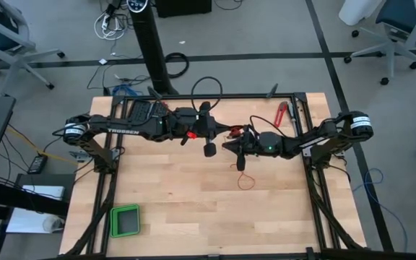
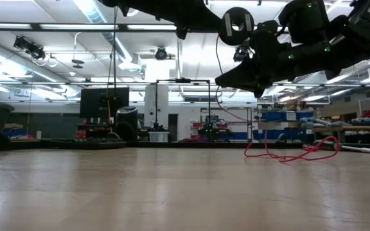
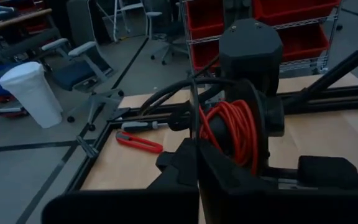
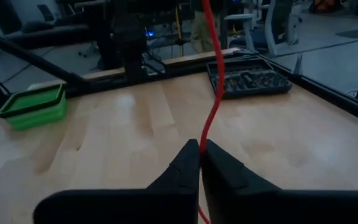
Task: Coil cords
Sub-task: Coil the red wire onto the black spool
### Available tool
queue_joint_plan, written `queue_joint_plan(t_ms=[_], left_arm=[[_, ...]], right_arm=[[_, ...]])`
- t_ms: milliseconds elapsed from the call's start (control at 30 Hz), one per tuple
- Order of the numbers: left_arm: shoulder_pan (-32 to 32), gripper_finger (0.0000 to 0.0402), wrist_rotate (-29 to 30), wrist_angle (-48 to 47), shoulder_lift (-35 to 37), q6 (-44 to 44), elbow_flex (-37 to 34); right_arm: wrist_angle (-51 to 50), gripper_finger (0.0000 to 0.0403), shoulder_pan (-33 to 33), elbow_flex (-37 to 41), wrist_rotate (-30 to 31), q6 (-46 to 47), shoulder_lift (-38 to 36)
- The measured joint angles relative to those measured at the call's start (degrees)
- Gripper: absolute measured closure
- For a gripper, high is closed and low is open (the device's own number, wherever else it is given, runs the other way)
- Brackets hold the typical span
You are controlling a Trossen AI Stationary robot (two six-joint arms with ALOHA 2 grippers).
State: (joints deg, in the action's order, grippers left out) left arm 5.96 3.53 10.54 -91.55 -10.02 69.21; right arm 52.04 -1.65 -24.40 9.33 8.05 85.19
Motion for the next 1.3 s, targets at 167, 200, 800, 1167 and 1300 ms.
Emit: queue_joint_plan(t_ms=[167, 200, 800, 1167, 1300], left_arm=[[0.0, 0.0401, 0.49, -2.22, 0.0, 0.0, 0.0], [0.0, 0.0401, 1.01, -3.18, 0.06, 0.0, 0.0], [1.53, 0.0401, 6.78, -25.41, 1.41, -0.22, 0.0], [1.55, 0.0401, 13.27, -24.63, -0.13, 0.34, 0.09], [1.52, 0.0401, 14.89, -23.96, -0.17, 1.53, 0.07]], right_arm=[[-7.64, 0.0399, -0.48, 0.13, 2.4, 0.26, -1.29], [-10.01, 0.0399, -0.75, 0.13, 2.46, 0.33, -2.25], [-31.38, 0.0402, -1.33, -0.12, 7.29, -0.59, -24.66], [-38.55, 0.0402, -1.36, -13.22, 8.69, -0.33, -20.67], [-41.85, 0.0399, -1.32, -18.72, 6.52, -0.08, -15.89]])
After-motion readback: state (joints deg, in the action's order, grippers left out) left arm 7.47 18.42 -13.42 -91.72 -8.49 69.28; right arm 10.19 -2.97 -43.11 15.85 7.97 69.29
